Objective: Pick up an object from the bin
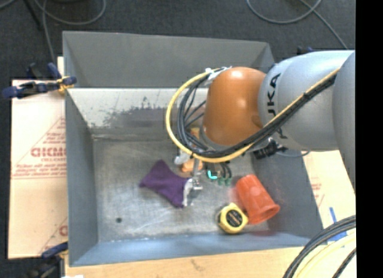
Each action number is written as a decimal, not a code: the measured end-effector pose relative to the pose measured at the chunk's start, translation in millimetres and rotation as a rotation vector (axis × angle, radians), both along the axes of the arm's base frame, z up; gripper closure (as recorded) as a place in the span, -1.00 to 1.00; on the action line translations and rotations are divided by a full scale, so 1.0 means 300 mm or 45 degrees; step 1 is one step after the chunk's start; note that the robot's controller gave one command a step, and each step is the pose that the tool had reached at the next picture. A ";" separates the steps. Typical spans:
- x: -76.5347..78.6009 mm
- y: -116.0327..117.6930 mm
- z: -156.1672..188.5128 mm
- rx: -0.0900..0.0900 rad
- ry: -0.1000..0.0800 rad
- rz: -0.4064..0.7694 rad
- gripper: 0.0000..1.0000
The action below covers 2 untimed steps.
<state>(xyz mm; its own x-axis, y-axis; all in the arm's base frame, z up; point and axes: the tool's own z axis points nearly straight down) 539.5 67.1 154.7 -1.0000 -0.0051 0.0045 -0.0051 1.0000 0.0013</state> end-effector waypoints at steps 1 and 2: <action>0.006 -0.001 0.012 0.001 -0.009 -0.002 -1.00; 0.045 0.065 -0.236 0.006 -0.073 0.045 1.00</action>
Offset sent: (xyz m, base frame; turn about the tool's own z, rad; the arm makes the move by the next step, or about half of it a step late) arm -0.0017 0.0202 -0.0847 -0.0412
